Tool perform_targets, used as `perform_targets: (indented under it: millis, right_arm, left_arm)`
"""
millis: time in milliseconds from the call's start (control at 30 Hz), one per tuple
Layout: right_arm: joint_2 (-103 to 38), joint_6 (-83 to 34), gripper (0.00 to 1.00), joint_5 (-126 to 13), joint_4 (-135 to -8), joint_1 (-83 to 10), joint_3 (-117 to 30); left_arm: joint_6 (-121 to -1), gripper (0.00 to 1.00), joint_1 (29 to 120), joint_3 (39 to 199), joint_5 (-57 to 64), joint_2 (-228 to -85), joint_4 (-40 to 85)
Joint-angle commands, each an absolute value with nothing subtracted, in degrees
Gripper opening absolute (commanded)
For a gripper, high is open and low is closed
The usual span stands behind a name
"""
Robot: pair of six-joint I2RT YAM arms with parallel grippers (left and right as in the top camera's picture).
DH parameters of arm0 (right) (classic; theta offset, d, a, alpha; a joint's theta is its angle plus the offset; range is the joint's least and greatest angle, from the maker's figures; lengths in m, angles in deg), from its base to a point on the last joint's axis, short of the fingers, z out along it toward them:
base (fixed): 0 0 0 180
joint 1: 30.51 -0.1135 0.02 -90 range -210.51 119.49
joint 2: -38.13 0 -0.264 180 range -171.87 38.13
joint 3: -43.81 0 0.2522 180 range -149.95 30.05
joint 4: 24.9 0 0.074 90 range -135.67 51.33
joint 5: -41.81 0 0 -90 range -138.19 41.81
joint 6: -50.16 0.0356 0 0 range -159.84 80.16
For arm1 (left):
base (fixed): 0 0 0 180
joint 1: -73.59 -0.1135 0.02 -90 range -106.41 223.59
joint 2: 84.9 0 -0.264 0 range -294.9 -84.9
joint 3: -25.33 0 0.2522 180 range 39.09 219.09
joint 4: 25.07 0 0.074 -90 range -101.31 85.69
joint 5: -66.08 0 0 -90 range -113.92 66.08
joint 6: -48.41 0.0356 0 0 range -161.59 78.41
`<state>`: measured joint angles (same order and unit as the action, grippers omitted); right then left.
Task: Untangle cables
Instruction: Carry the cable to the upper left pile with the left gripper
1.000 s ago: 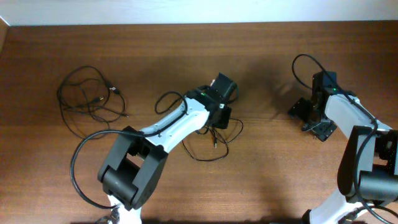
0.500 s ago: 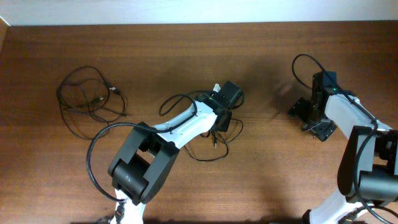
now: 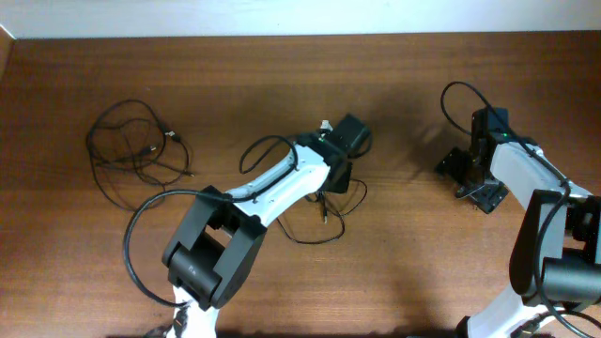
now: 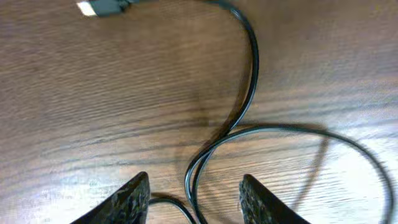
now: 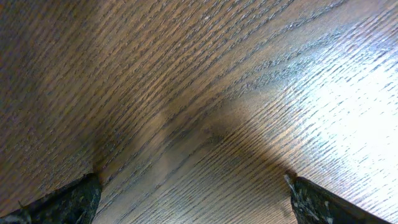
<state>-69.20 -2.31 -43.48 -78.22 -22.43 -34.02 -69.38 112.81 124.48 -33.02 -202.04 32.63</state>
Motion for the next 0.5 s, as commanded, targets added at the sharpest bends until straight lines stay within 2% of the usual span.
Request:
perform_targets:
  millis: [0,133,267,467]
  right_arm:
    - [-72.31,-1.89,0.98,-41.30,-78.28,-22.19,-32.73]
    - [-72.31,-1.89,0.98,-41.30,-78.28,-22.19,-32.73]
    - [-72.31,-1.89,0.98,-41.30,-78.28,-22.19,-32.73]
    - [-72.31,-1.89,0.98,-41.30,-78.28,-22.19,-32.73]
  left_arm:
    - [-83.81,0.64,114.39,124.15,-33.83,-200.18,34.33]
    - [-101.12,0.64,116.40,118.77,-34.34,-200.29,33.72]
    - [-105.64,0.51,116.68,113.29,-35.97,-200.29,29.02]
    - [-105.62,0.09,116.75,112.52,-35.97,-200.33,28.15]
